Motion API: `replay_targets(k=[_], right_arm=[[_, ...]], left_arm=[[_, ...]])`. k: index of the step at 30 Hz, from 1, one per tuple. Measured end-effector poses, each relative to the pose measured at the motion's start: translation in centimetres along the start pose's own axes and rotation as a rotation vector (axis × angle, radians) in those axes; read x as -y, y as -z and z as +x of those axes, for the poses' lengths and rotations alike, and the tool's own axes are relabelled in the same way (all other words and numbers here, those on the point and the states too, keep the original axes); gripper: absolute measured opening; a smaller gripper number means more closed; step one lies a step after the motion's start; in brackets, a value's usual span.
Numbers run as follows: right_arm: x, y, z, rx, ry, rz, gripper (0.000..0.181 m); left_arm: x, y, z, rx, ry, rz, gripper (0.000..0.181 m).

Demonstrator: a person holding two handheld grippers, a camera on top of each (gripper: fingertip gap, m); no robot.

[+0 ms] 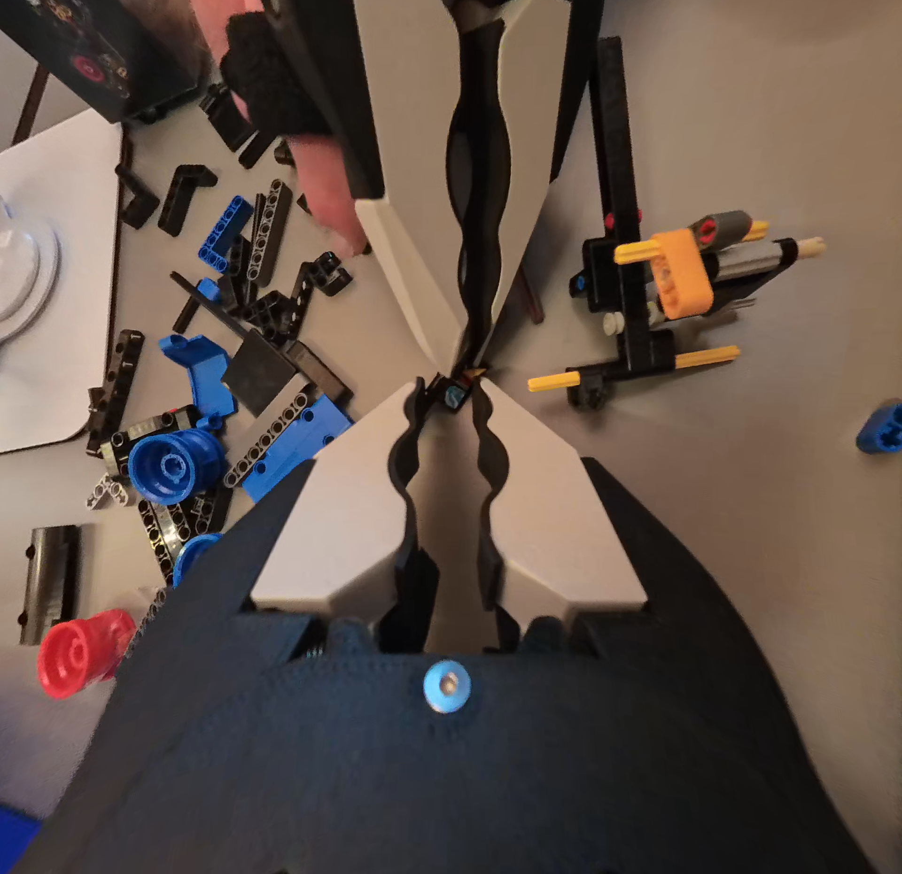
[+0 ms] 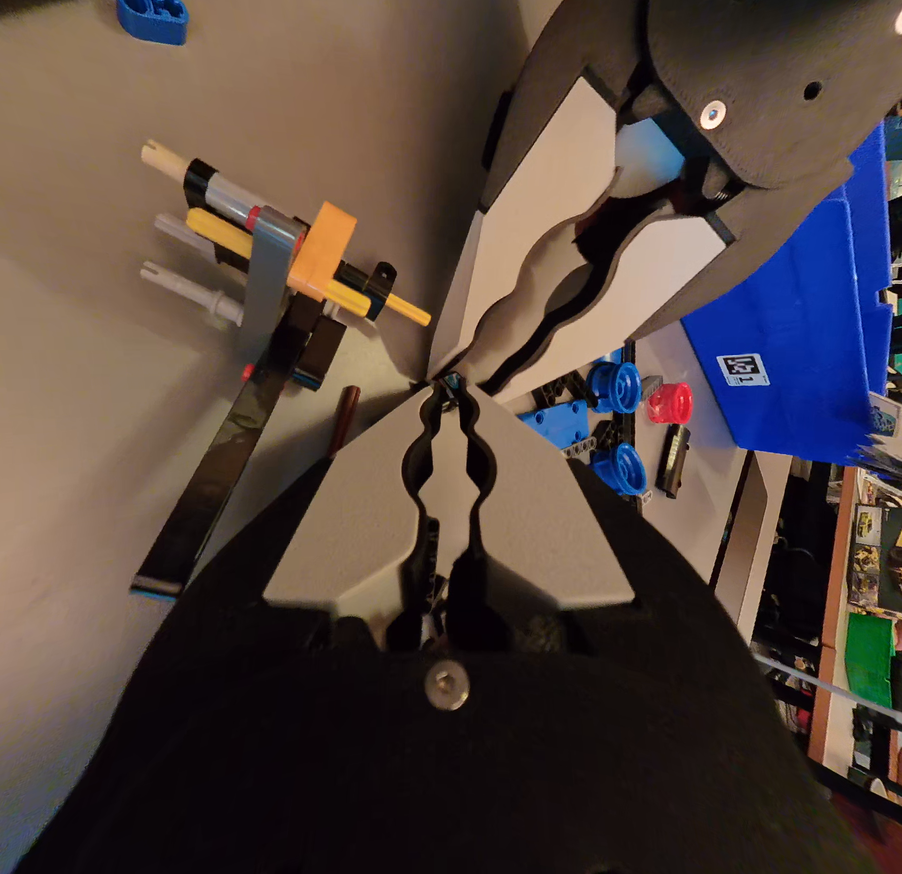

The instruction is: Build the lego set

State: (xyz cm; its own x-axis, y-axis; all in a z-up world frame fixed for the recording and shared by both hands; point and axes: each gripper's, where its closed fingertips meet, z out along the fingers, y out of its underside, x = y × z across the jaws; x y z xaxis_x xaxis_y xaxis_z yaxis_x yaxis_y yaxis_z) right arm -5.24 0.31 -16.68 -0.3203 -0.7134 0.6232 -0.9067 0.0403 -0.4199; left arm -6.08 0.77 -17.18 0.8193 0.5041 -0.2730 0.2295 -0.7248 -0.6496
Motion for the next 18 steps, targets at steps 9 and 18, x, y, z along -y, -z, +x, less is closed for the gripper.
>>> replay_targets(k=[9,18], right_arm=[[-0.4,0.6,0.1,-0.012,-0.02,-0.019,0.008],[-1.8,1.5,0.1,-0.039,-0.066,-0.084,0.012]], left_arm=[[-0.1,-0.1,0.2,-0.019,0.036,0.02,0.014],[0.0,-0.2,0.2,-0.019,0.064,0.054,0.014]])
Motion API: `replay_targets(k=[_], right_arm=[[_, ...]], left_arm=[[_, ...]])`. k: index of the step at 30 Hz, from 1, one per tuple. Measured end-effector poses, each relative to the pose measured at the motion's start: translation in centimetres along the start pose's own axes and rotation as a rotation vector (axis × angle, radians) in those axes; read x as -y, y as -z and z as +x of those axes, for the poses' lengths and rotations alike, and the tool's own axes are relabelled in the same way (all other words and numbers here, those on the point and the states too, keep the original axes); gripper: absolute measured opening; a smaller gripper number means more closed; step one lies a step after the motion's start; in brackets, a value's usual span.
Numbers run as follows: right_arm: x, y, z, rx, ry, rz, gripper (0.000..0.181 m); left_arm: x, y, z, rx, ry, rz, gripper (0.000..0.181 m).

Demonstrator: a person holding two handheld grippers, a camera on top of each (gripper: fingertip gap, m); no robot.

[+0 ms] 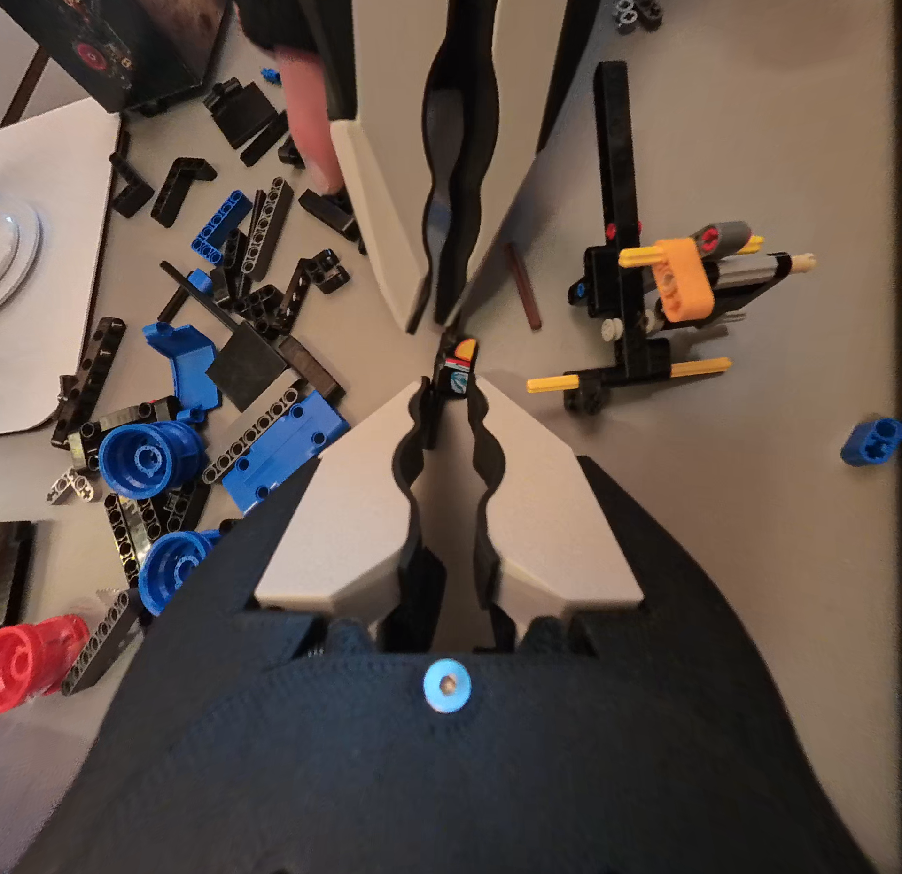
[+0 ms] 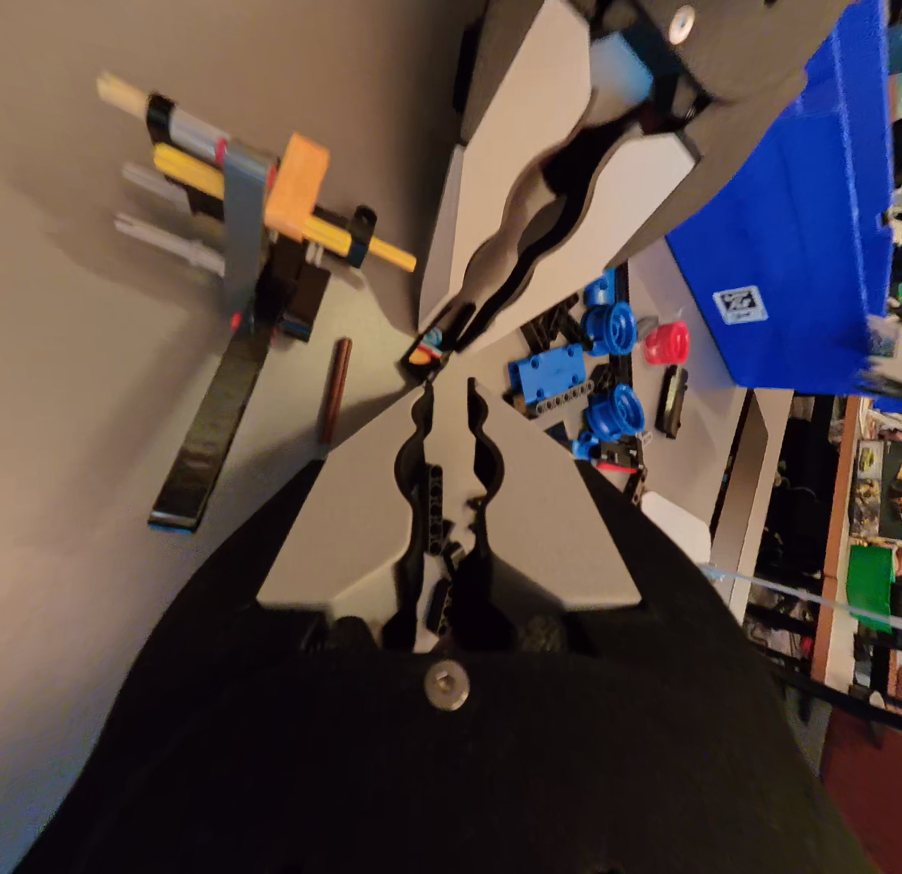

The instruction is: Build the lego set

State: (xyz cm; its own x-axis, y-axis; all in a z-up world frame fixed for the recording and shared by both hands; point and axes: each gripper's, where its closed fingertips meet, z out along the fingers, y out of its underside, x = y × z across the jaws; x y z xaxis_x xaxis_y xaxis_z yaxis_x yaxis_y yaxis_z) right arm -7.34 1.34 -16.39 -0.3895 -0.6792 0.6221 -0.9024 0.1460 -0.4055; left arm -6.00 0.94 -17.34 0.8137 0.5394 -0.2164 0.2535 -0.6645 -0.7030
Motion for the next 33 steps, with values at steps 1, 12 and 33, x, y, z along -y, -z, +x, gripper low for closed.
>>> replay_targets(k=[1,12,33], right_arm=[[-0.4,0.1,-0.1,-0.004,0.003,-0.013,0.011],[0.5,0.7,0.1,0.044,-0.336,0.043,0.017],[0.6,-0.2,0.4,0.041,-0.499,0.031,0.013]], left_arm=[[0.0,0.0,0.0,0.0,0.003,0.003,0.014],[0.2,-0.1,-0.1,0.069,0.012,-0.033,0.014],[0.3,-0.2,-0.1,0.069,0.012,-0.03,0.014]])
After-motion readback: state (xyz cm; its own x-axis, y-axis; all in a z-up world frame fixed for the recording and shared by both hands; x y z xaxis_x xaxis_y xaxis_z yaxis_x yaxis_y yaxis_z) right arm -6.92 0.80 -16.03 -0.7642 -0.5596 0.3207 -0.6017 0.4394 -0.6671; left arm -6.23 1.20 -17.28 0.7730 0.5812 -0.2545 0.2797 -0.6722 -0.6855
